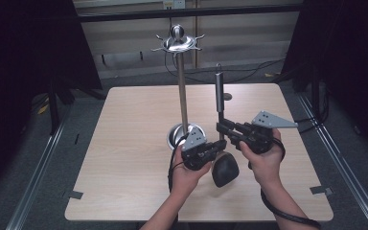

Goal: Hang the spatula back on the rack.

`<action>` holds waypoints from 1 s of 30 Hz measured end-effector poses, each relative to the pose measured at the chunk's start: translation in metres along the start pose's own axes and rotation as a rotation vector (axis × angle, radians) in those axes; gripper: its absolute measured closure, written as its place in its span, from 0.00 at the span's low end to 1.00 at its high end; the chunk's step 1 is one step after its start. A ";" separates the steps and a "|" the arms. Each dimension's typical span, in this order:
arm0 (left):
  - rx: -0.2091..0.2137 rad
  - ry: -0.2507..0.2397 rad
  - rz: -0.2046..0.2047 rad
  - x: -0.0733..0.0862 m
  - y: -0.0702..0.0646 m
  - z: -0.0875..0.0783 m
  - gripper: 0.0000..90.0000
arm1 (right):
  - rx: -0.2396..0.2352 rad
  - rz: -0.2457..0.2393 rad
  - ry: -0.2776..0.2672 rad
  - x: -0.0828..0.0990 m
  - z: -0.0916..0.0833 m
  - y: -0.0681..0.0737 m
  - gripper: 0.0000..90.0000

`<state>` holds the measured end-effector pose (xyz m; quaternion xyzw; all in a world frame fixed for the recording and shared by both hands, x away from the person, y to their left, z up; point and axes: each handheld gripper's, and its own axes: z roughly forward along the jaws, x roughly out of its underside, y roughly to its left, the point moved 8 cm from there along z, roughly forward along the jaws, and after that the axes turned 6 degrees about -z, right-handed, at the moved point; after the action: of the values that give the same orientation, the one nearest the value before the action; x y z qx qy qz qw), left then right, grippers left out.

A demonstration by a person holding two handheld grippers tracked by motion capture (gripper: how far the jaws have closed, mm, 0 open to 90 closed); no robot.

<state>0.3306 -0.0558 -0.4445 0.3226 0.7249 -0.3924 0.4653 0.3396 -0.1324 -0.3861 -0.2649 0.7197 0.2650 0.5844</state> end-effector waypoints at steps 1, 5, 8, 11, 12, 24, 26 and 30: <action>-0.002 0.003 0.012 0.000 0.000 -0.001 0.98 | 0.015 -0.008 0.012 0.001 0.000 -0.002 0.67; 0.005 -0.001 0.031 -0.001 0.001 -0.005 0.98 | 0.040 -0.030 0.021 0.004 -0.005 -0.006 0.45; -0.005 0.001 0.023 -0.002 0.005 -0.010 0.98 | 0.062 -0.048 0.034 0.010 -0.011 -0.011 0.31; -0.026 0.005 0.019 -0.002 0.011 -0.014 0.98 | 0.050 -0.021 0.046 0.018 -0.014 -0.017 0.26; -0.023 -0.005 0.017 -0.003 0.012 -0.016 0.98 | 0.059 -0.024 0.076 0.026 -0.017 -0.022 0.22; -0.026 -0.014 0.041 -0.008 0.020 -0.029 0.98 | 0.096 -0.032 0.284 0.096 -0.029 -0.053 0.06; -0.036 -0.012 0.039 -0.008 0.021 -0.030 0.98 | 0.099 -0.046 0.308 0.103 -0.028 -0.054 0.05; -0.024 -0.021 0.039 -0.012 0.022 -0.032 0.98 | 0.093 -0.043 0.327 0.108 -0.027 -0.054 0.04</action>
<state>0.3395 -0.0181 -0.4313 0.3269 0.7183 -0.3778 0.4842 0.3395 -0.1975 -0.4912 -0.2924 0.8109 0.1721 0.4768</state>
